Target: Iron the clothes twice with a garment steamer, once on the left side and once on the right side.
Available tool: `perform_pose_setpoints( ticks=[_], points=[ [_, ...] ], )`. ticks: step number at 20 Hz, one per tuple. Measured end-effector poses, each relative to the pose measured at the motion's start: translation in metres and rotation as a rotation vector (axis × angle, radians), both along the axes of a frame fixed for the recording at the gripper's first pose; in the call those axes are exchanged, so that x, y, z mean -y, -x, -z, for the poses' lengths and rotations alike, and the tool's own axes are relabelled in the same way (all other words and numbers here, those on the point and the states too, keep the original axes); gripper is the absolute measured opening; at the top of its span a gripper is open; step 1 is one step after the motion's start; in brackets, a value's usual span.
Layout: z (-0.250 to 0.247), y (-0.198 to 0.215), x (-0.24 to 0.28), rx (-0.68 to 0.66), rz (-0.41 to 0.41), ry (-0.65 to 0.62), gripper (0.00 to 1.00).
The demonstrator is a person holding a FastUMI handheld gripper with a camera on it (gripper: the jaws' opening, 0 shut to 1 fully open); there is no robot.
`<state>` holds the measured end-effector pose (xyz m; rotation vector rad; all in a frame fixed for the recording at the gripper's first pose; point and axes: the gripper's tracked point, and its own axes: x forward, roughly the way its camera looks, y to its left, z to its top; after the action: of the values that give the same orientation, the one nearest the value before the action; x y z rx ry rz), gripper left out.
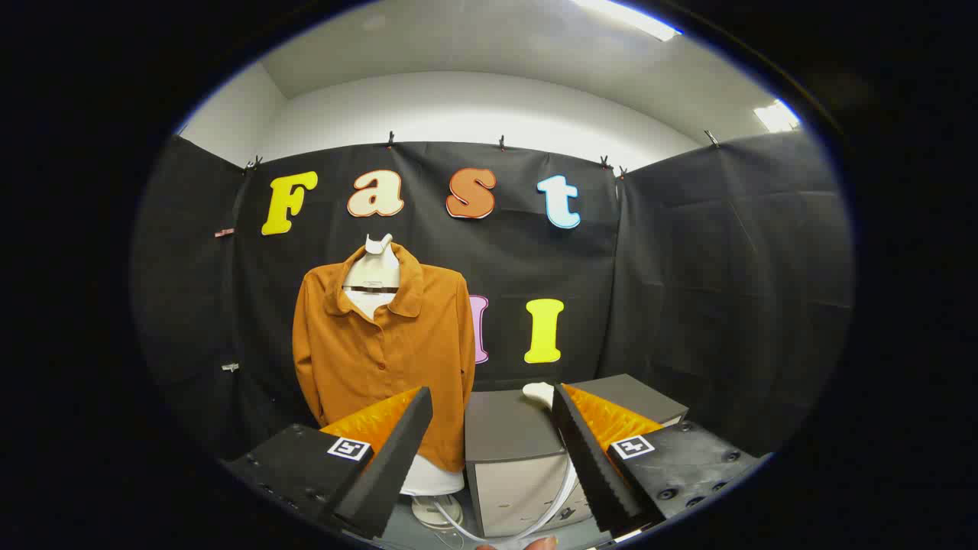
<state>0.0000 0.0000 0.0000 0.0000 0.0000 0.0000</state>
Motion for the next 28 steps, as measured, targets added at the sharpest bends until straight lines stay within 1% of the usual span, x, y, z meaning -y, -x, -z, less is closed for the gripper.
perform_pose_setpoints(
  ticks=[8,11,15,21,24,28],
  points=[
    [-0.007,0.001,0.002,0.008,0.017,-0.014,0.98],
    [-0.008,0.003,-0.004,0.003,0.000,-0.018,0.98],
    [-0.010,0.006,-0.003,0.005,0.007,-0.013,0.98],
    [-0.003,0.004,0.000,-0.014,0.012,-0.038,0.98],
    [0.006,-0.009,0.012,-0.066,0.026,-0.038,0.98],
    [0.031,-0.041,0.036,-0.192,0.036,-0.039,0.98]
  ],
)
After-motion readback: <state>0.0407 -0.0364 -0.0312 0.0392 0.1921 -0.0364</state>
